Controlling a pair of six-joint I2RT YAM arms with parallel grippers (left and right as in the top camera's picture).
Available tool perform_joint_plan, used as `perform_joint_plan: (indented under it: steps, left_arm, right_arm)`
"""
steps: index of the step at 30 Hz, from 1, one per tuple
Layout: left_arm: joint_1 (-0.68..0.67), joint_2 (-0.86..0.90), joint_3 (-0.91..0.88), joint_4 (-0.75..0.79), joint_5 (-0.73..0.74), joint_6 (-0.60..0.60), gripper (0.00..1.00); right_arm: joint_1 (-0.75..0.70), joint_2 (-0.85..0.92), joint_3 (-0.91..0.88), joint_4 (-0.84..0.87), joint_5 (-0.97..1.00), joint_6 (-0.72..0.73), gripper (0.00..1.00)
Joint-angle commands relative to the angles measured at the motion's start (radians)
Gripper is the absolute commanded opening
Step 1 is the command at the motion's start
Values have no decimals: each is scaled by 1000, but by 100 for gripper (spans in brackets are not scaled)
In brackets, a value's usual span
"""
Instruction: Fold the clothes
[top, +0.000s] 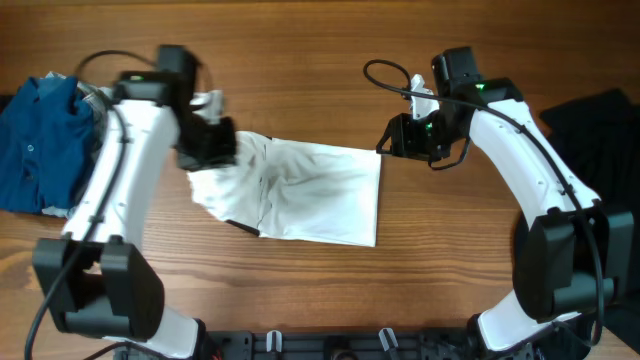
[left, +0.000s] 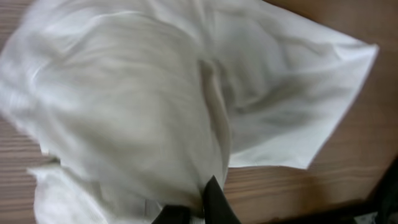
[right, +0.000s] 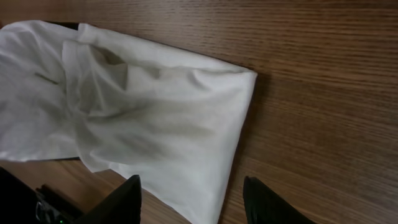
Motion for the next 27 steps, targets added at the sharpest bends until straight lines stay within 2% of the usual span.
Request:
perform_joint_plan:
  steps: [1, 4, 6, 12, 14, 15, 18, 20, 21, 23, 25, 27]
  left_arm:
    - [-209, -10, 7, 38, 39, -109, 4]
    - [-372, -9, 7, 90, 31, -171, 4]
    - [-471, -5, 7, 120, -34, -224, 4]
    - [-647, 82, 7, 241, -62, -297, 5]
    - [-684, 113, 7, 253, -62, -319, 18]
    - [-695, 114, 7, 254, -66, -319, 47]
    - [-657, 103, 23, 235, -115, -317, 53]
    - [-582, 83, 61, 195, -155, -305, 56]
    - [-502, 70, 66, 180, -177, -265, 59]
    - [-416, 78, 55, 168, -198, -256, 61]
    - [-335, 106, 27, 184, -174, -226, 61]
    - [-293, 152, 0, 234, -51, -165, 59]
  right_arm:
    - [-62, -15, 7, 1, 7, -6, 53]
    - [-154, -15, 7, 2, 11, 64, 54]
    - [-212, -15, 7, 1, 11, 64, 55]
    - [-229, -15, 7, 2, 11, 42, 56]
    - [-229, -15, 7, 2, 10, 42, 57]
    - [-229, -15, 7, 1, 11, 41, 57]
    - [-229, -15, 7, -2, 11, 36, 58]
    - [-229, -15, 7, -4, 10, 18, 59]
    - [-229, -15, 7, -7, 10, 13, 59]
    - [-229, -15, 7, -7, 11, 12, 60]
    - [-229, -15, 7, -6, 10, 12, 60]
    - [-229, -15, 7, -4, 10, 12, 60]
